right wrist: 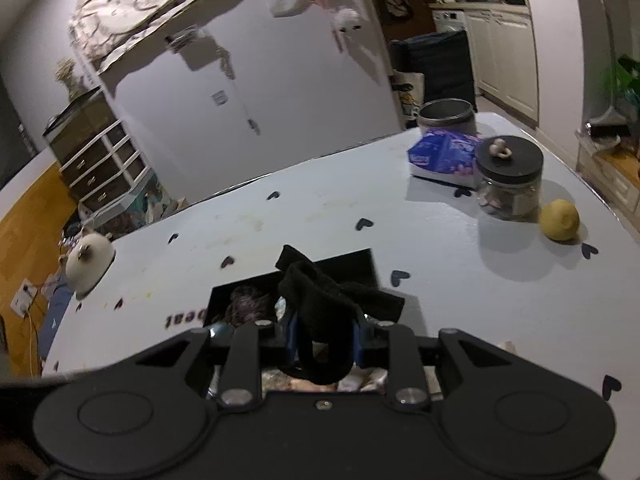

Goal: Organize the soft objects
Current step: 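Carry both items over the black box and open the right tool to drop the cloth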

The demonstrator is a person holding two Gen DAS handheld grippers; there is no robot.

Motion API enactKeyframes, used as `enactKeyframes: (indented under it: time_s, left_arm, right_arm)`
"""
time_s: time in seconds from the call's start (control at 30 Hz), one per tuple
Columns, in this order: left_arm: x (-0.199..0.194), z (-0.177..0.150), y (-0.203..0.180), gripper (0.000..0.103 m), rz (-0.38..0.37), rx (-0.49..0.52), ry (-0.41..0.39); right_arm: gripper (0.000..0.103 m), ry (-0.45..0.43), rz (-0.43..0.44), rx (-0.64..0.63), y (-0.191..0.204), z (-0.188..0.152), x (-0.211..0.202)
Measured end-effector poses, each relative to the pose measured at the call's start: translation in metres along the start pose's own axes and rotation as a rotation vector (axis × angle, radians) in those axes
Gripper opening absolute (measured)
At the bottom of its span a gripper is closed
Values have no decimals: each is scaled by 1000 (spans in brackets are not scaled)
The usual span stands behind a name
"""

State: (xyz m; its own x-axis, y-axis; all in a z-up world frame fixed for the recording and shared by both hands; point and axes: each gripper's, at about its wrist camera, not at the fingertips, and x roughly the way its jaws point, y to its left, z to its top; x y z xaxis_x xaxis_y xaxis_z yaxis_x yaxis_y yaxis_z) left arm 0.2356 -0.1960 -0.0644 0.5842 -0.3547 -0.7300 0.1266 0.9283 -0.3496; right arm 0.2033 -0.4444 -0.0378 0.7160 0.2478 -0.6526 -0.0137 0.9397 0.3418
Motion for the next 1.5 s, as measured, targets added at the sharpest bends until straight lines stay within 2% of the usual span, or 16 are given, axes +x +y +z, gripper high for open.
enactKeyframes:
  time_s: [0.13,0.23,0.3,0.33,0.37,0.4,0.47,0.57,0.63,0.73,0.8,0.87,0.97,1.1,1.3,1.5]
  left_arm:
    - [17,0,-4,92,26,0,22]
    - [20,0,-1,93,42,1,21]
    - [17,1,2,90,34,2,13]
    - [16,1,3,83,28,7,9]
    - [14,1,5,75,15,15,5]
    - [12,2,6,71,6,24,2]
    - [10,3,9,57,-6,41,9]
    - [11,6,14,49,-47,52,41]
    - [12,6,14,48,-77,73,62]
    - [11,7,12,45,-131,128,96]
    - [12,6,11,45,-161,170,128]
    - [13,4,10,45,-184,212,166]
    - [20,-1,9,43,-195,271,233]
    - [34,-8,10,43,-178,311,276]
    - [54,-3,6,43,-140,312,262]
    - [68,0,4,44,-84,299,229]
  right_arm:
    - [27,16,0,77,-8,13,18]
    - [27,28,0,153,-9,21,37]
    - [28,27,-10,196,-7,23,48]
    - [31,22,-23,207,-5,23,55]
    - [37,20,-39,210,-1,23,61]
    - [46,29,-52,212,2,22,67]
    - [55,67,-60,207,9,20,75]
    - [62,104,-48,145,23,14,75]
    - [62,104,-50,84,30,14,68]
    - [58,89,-36,-9,34,17,59]
    - [44,86,-36,-80,36,22,58]
    - [35,91,-50,-161,38,25,62]
    - [28,156,-74,-275,41,25,79]
    - [8,248,-100,-308,34,17,99]
    - [5,319,-76,-296,24,1,110]
    - [4,328,-66,-330,22,-2,124]
